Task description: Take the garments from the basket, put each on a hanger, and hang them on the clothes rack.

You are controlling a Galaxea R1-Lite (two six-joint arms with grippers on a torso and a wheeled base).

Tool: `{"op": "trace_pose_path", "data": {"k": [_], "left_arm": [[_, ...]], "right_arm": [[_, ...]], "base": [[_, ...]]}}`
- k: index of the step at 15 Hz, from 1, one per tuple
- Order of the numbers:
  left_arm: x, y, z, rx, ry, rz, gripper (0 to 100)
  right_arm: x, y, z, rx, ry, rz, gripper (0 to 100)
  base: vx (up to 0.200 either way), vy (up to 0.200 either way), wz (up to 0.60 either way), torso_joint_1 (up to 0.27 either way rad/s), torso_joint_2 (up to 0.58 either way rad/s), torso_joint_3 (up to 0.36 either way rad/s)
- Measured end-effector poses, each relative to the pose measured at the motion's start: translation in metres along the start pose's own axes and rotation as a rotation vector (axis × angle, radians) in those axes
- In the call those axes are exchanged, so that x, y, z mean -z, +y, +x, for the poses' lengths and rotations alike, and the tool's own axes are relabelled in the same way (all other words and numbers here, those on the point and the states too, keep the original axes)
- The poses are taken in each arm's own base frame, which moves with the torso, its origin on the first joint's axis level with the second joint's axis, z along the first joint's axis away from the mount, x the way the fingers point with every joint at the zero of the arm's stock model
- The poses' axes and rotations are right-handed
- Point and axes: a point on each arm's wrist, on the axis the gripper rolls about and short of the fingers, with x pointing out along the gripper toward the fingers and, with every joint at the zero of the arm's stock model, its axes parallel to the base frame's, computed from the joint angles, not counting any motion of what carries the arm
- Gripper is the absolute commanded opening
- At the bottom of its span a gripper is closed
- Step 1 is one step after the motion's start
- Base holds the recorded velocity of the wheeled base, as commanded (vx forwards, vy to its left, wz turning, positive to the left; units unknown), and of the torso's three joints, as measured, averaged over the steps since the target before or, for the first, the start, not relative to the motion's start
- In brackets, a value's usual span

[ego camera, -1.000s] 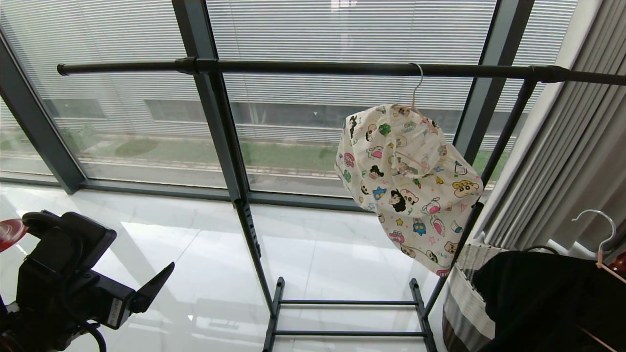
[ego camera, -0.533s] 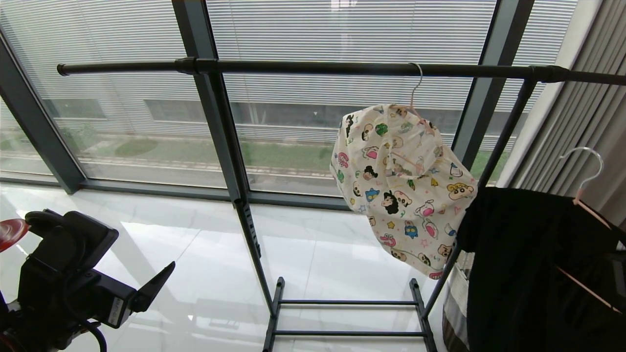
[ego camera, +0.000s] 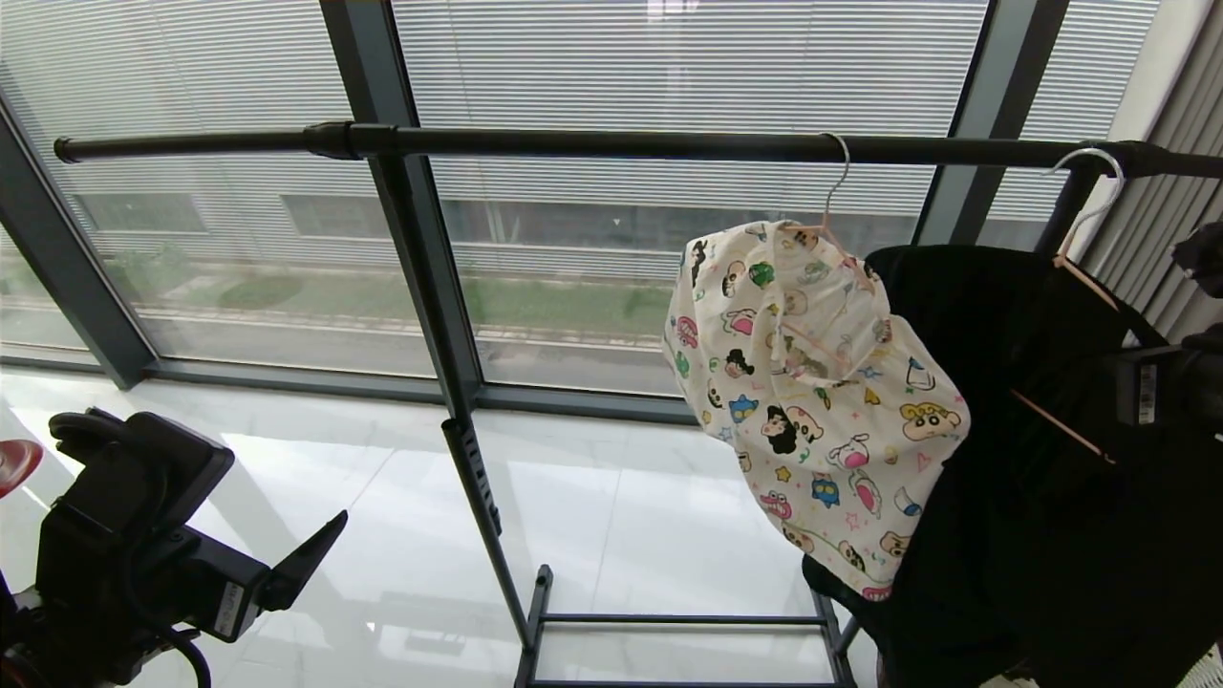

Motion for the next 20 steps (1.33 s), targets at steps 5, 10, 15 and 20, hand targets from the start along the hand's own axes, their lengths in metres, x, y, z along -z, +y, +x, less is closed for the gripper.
{"op": "trace_pose_path", "data": {"k": [5, 10, 15, 20], "left_arm": [[0.000, 0.000, 0.000, 0.001, -0.004, -0.003, 100], [-0.001, 0.000, -0.001, 0.003, -0.009, -0.002, 100], [-0.002, 0.000, -0.001, 0.001, -0.013, -0.001, 100], [-0.003, -0.003, -0.001, 0.023, -0.023, 0.006, 100]], "right_arm": [[-0.014, 0.009, -0.001, -0.036, -0.097, -0.002, 0], [-0.024, 0.010, 0.013, -0.032, -0.095, -0.006, 0], [-0.032, 0.008, 0.045, 0.004, -0.076, -0.017, 0], [-0.022, 0.008, 0.064, 0.027, 0.008, -0.024, 0]], "base": [[0.080, 0.000, 0.00, 0.000, 0.00, 0.003], [0.000, 0.000, 0.00, 0.000, 0.00, 0.000], [0.000, 0.000, 0.00, 0.000, 0.00, 0.000], [0.000, 0.000, 0.00, 0.000, 0.00, 0.000]]}}
